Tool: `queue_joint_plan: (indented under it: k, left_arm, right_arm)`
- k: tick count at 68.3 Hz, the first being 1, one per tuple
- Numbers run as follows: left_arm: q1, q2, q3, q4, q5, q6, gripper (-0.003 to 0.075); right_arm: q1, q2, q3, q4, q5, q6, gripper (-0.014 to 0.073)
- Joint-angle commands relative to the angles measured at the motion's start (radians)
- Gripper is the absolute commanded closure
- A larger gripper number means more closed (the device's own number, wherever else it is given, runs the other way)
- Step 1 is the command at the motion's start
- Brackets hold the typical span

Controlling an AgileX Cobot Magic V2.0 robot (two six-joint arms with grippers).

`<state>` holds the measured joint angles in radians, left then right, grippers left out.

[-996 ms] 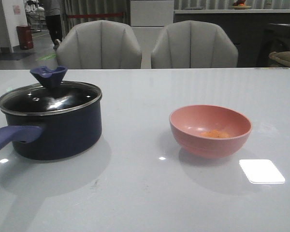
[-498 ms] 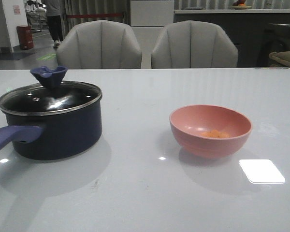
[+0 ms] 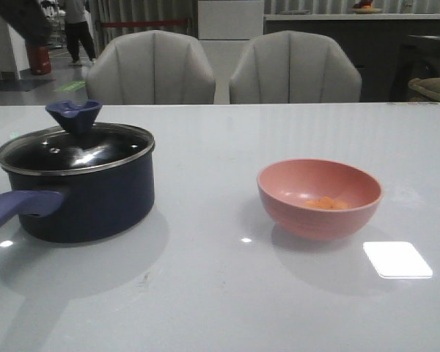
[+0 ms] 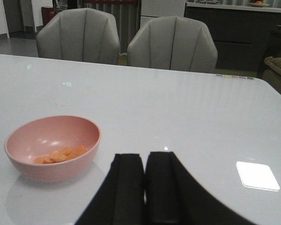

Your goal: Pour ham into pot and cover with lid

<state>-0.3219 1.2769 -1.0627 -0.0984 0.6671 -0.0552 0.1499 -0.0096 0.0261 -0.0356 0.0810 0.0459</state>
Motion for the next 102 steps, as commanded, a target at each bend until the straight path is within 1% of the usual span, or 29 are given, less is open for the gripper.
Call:
queue_joint_plan:
  k: [1,18,33,46,61,65,69,70,71,72,73,74,75,76,77,78,79,80,81,82,84,88,102]
  left_arm:
    - [-0.025,0.078,-0.134,-0.009,0.004,-0.028,0.0062]
    - [-0.034,0.305,-0.375,0.098,0.19,-0.152,0.0062]
    - [-0.034,0.447,-0.537,0.137,0.324,-0.199,0.0062]
    - [-0.034,0.535,-0.617,0.137,0.407,-0.201,0.0062]
    - [-0.034,0.578,-0.635,0.137,0.429,-0.201,0.0071]
    - [-0.034,0.585,-0.635,0.137,0.433,-0.201,0.01]
    - [-0.034,0.589,-0.635,0.137,0.433,-0.201,0.0149]
    - [-0.034,0.591,-0.635,0.137,0.433,-0.201,0.0183]
    - [-0.034,0.591,-0.635,0.137,0.433,-0.201,0.0183]
    - [-0.034,0.591,-0.635,0.137,0.433,-0.201,0.0211]
    - [-0.034,0.591,-0.635,0.137,0.433,-0.201,0.0221]
    - [-0.034,0.593,-0.635,0.135,0.433,-0.201,0.0262]
    - [-0.034,0.593,-0.635,0.135,0.433,-0.201,0.0262]
    - [-0.034,0.593,-0.635,0.131,0.433,-0.201,0.0303]
    - [-0.034,0.593,-0.635,0.132,0.433,-0.201,0.0313]
    - [-0.034,0.593,-0.635,0.126,0.432,-0.201,0.0341]
    - [-0.034,0.593,-0.635,0.126,0.432,-0.201,0.0341]
    - [-0.034,0.593,-0.637,0.125,0.432,-0.201,0.0374]
    - [-0.034,0.593,-0.637,0.125,0.432,-0.201,0.0374]
    - [-0.034,0.593,-0.637,0.125,0.429,-0.201,0.04]
    - [-0.034,0.593,-0.643,0.125,0.429,-0.201,0.0419]
    - [-0.032,0.593,-0.656,0.125,0.431,-0.201,0.0433]
    - [-0.032,0.576,-0.733,0.125,0.463,-0.201,0.0433]
  right_arm:
    - [-0.003,-0.021,-0.005,-0.014,-0.087,-0.002,0.0433]
    - [-0.003,-0.021,-0.005,-0.014,-0.087,-0.002,0.0433]
    - [-0.003,-0.021,-0.005,-0.014,-0.087,-0.002,0.0433]
    - [-0.003,-0.021,-0.005,-0.014,-0.087,-0.002,0.0433]
    - [-0.003,-0.021,-0.005,-0.014,-0.087,-0.002,0.0433]
    - [-0.003,-0.021,-0.005,-0.014,-0.087,-0.002,0.0433]
    - [-0.003,-0.021,-0.005,-0.014,-0.087,-0.002,0.0433]
    - [-0.003,-0.021,-0.005,-0.014,-0.087,-0.002,0.0433]
    - [-0.003,-0.021,-0.005,-0.014,-0.087,-0.002,0.0433]
    - [-0.003,-0.021,-0.005,-0.014,-0.087,-0.002,0.0433]
    - [-0.003,-0.021,-0.005,-0.014,-0.087,-0.002,0.0433]
    - [-0.003,-0.021,-0.005,-0.014,-0.087,-0.002,0.0433]
    - [-0.003,-0.021,-0.005,-0.014,-0.087,-0.002,0.0433]
    - [-0.003,-0.021,-0.005,-0.014,-0.087,-0.002,0.0433]
    - [-0.003,-0.021,-0.005,-0.014,-0.087,-0.002,0.0433]
    - [-0.003,-0.021,-0.005,-0.014,-0.087,-0.002,0.0433]
    - [-0.003,-0.021,-0.005,-0.014,-0.087,-0.002,0.0433]
    - [-0.003,-0.021,-0.005,-0.014,-0.087,-0.002,0.0433]
    - [-0.003,-0.021,-0.005,-0.014,-0.087,-0.002,0.0433]
    - [-0.003,-0.021,-0.005,-0.014,-0.087,-0.002,0.0433]
    - [-0.003,-0.021,-0.005,-0.014,-0.087,-0.002,0.0433]
    - [-0.003,-0.021,-0.005,-0.014,-0.087,-0.002,0.0433]
    - [-0.003,-0.021,-0.005,-0.014,-0.087,-0.002,0.0433]
